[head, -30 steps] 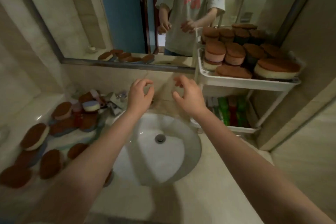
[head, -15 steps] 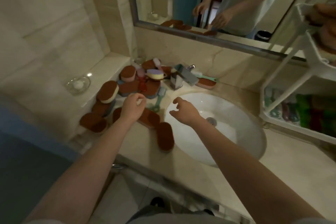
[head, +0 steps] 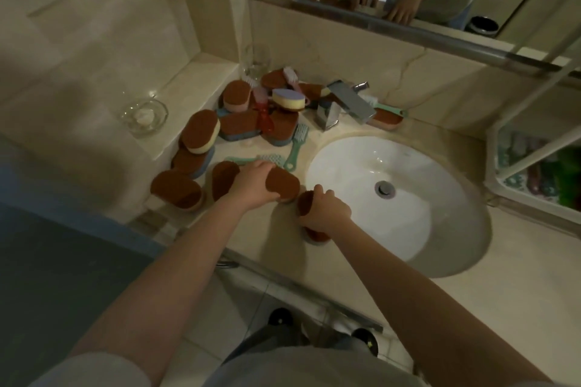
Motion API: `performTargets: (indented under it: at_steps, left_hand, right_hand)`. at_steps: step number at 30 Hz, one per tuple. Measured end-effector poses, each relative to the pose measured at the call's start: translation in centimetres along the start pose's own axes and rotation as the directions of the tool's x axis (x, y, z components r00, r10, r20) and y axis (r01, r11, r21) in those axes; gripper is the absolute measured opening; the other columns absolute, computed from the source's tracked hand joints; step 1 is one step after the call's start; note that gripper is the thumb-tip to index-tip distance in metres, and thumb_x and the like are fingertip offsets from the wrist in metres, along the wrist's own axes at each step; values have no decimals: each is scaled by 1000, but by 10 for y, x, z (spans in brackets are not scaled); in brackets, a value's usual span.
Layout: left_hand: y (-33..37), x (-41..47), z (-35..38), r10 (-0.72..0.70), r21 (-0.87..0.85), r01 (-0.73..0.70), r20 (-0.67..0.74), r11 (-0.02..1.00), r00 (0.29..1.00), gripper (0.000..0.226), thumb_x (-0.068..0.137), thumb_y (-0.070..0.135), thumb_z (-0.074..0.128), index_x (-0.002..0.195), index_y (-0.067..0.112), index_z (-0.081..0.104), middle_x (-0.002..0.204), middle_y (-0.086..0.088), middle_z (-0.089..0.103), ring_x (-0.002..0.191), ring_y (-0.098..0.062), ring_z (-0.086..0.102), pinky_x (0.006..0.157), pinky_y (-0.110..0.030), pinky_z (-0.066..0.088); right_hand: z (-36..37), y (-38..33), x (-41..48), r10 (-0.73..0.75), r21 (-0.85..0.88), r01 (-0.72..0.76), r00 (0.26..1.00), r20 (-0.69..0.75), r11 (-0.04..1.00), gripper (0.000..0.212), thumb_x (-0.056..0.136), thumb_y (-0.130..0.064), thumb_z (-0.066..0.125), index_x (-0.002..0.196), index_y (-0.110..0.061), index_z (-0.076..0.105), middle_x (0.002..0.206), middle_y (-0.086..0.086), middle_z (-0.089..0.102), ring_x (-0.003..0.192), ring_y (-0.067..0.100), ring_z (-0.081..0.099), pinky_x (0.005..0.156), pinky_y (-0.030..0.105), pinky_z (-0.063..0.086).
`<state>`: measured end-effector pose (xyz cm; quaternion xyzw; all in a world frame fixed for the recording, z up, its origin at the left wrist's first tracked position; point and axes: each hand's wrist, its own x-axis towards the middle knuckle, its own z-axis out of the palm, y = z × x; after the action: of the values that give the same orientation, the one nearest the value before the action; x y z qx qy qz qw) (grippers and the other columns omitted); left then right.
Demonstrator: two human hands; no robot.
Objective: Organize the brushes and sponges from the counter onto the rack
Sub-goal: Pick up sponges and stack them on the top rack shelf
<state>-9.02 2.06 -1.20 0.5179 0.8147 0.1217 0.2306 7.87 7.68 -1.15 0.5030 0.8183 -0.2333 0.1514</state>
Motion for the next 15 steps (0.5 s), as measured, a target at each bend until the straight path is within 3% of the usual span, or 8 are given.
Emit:
performTargets:
  at_steps: [4, 7, 12, 15]
  left_hand:
    - [9, 22, 1, 64, 181, -94, 165, 979, 984, 97, 71, 50, 73, 147, 18, 22, 156, -2, 14, 144, -23, 11, 116, -40, 20]
    - [12, 36, 5, 63, 299, -143, 261, 944, 963, 100, 72, 55, 69, 148, 21, 15, 158, 0, 8, 146, -22, 3, 118, -43, 17]
    - [9, 41, 16, 34, 384, -144, 280, 912, 959, 88, 78, 41, 66, 147, 25, 16, 155, -2, 17, 144, -24, 11, 115, -48, 20]
    - [12, 38, 13, 31, 330, -107, 228, 938, 973, 84, 74, 40, 69, 144, 24, 25, 150, -4, 27, 140, -27, 21, 112, -48, 24]
  right_hand:
    - [-27, 22, 11, 42, 113, -37, 998, -37, 993, 79, 75, -49, 67, 135, -13, 29, 125, 10, 48, 111, 32, 55, 79, 40, 48]
    - [-41, 38, 17, 64, 248, -42, 995, -82, 968, 81, 73, -44, 72, 134, -12, 29, 128, 11, 49, 111, 33, 55, 87, 44, 51]
    - [-48, 53, 21, 86, 479, -24, 990, -110, 878, 85, 72, -39, 77, 137, -16, 29, 129, 8, 47, 110, 29, 53, 87, 42, 51]
    - [-49, 58, 20, 84, 589, 22, 985, -152, 808, 86, 72, -33, 79, 140, -18, 28, 130, 9, 44, 111, 28, 51, 87, 39, 50]
